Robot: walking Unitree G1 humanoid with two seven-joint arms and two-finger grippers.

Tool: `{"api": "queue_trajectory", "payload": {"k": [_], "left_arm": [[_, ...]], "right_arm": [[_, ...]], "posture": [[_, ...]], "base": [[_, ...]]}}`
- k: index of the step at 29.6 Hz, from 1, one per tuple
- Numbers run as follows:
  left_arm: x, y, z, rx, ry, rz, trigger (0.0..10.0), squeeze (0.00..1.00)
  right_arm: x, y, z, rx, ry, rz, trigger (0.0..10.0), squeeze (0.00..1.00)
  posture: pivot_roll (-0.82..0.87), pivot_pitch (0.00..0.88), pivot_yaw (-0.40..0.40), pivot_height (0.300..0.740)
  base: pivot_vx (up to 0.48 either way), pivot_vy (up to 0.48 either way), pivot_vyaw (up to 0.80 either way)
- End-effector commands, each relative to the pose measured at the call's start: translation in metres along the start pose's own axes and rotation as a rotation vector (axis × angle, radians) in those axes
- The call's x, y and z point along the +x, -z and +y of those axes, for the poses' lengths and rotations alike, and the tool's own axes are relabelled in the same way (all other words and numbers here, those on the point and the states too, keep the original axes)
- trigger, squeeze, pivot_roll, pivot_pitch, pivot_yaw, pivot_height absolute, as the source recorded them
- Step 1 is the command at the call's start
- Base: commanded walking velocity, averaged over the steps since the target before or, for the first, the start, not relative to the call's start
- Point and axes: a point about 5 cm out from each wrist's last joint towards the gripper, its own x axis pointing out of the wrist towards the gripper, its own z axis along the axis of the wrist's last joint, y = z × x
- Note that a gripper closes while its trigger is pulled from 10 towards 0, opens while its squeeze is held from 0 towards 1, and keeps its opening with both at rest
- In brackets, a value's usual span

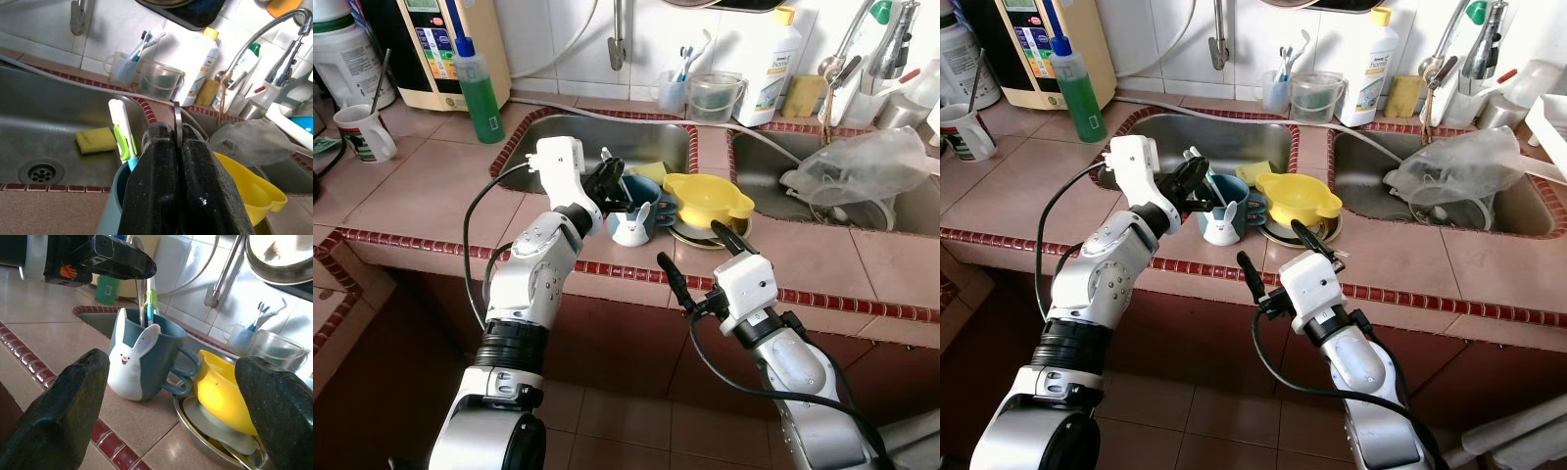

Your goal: Kitchen organization

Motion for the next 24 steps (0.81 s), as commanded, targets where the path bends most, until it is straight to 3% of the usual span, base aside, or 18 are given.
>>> {"api": "queue_trajectory", "payload": {"k": [1, 15, 16, 17, 24], "left_arm": [[0.001, -0.005, -0.005, 0.008, 0.022, -0.012, 0.0, 0.00], [0.002, -0.007, -0.006, 0.012, 0.030, -0.013, 0.0, 0.00], [0.003, -0.011, -0.007, 0.025, 0.030, -0.016, 9.2, 0.00], [0.003, -0.012, -0.007, 0.033, 0.031, -0.018, 10.0, 0.00], [0.008, -0.027, -0.010, 0.043, 0.040, -0.047, 10.0, 0.00]], "right_arm": [[0.002, -0.004, 0.001, -0.005, -0.002, -0.016, 10.0, 0.00], [0.003, -0.005, -0.001, -0.009, -0.003, -0.023, 10.0, 0.00], [0.003, -0.005, -0.001, -0.010, -0.004, -0.023, 10.0, 0.00], [0.003, -0.005, -0.001, -0.010, -0.004, -0.023, 10.0, 0.00], [0.004, -0.004, -0.001, -0.011, -0.003, -0.022, 10.0, 0.00]], "posture": [[-0.16, 0.012, 0.045, 0.711], [-0.16, 0.011, 0.045, 0.711], [-0.16, 0.011, 0.045, 0.711], [-0.16, 0.011, 0.045, 0.711], [-0.16, 0.012, 0.044, 0.711]], "base": [[0.000, 0.000, 0.00], [0.000, 0.000, 0.00], [0.000, 0.000, 0.00], [0.000, 0.000, 0.00], [0.000, 0.000, 0.00]]}}
